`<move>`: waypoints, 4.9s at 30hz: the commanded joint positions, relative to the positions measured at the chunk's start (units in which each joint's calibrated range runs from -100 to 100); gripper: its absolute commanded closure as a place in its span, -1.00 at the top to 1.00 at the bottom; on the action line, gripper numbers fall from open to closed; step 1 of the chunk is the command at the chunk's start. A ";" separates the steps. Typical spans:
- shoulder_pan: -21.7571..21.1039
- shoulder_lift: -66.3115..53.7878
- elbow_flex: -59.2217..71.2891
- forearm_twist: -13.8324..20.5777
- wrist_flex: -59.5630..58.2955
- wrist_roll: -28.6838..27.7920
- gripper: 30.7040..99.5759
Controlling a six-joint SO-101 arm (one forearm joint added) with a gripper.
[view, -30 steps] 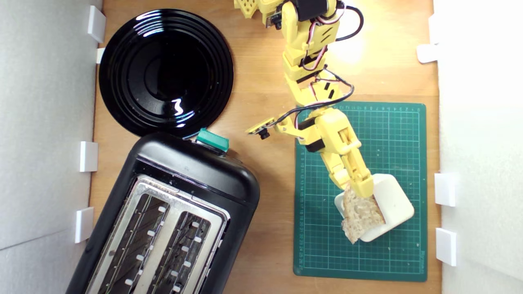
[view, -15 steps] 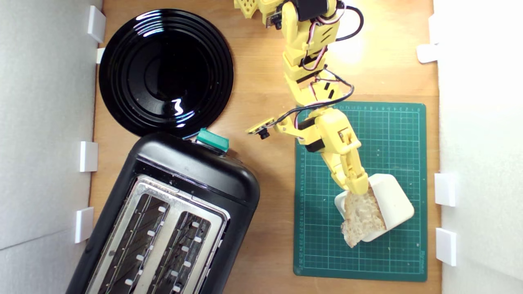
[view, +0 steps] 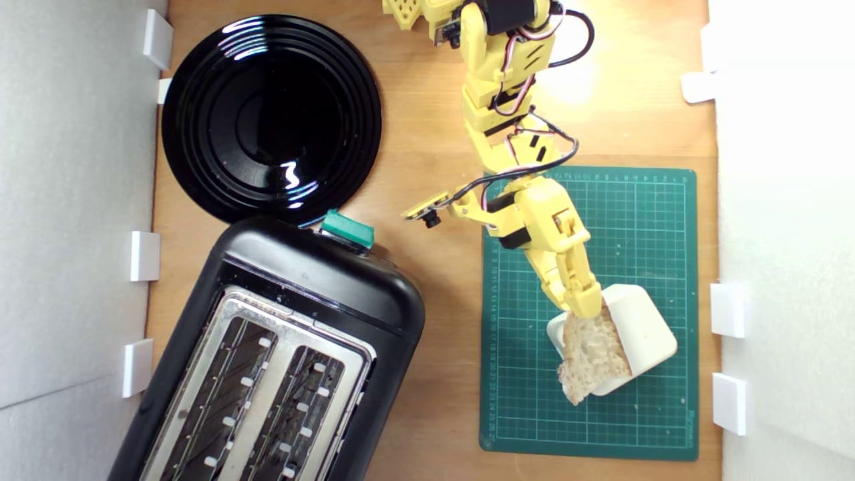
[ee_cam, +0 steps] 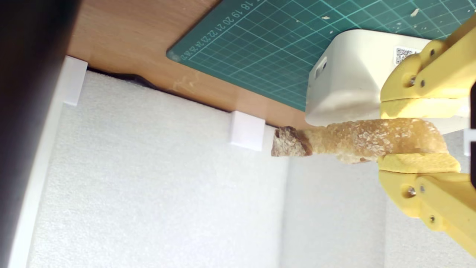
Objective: Pick bread and place in toaster
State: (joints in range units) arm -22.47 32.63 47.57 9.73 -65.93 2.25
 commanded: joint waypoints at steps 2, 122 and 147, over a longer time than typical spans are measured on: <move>2.00 -2.52 -1.59 -0.30 -1.82 0.55 -0.26; 33.83 -44.36 -92.83 1.69 140.93 50.14 -0.27; 37.14 -40.95 -92.92 3.14 142.21 49.83 -0.28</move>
State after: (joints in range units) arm 14.23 -7.94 -41.93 12.31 77.54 52.45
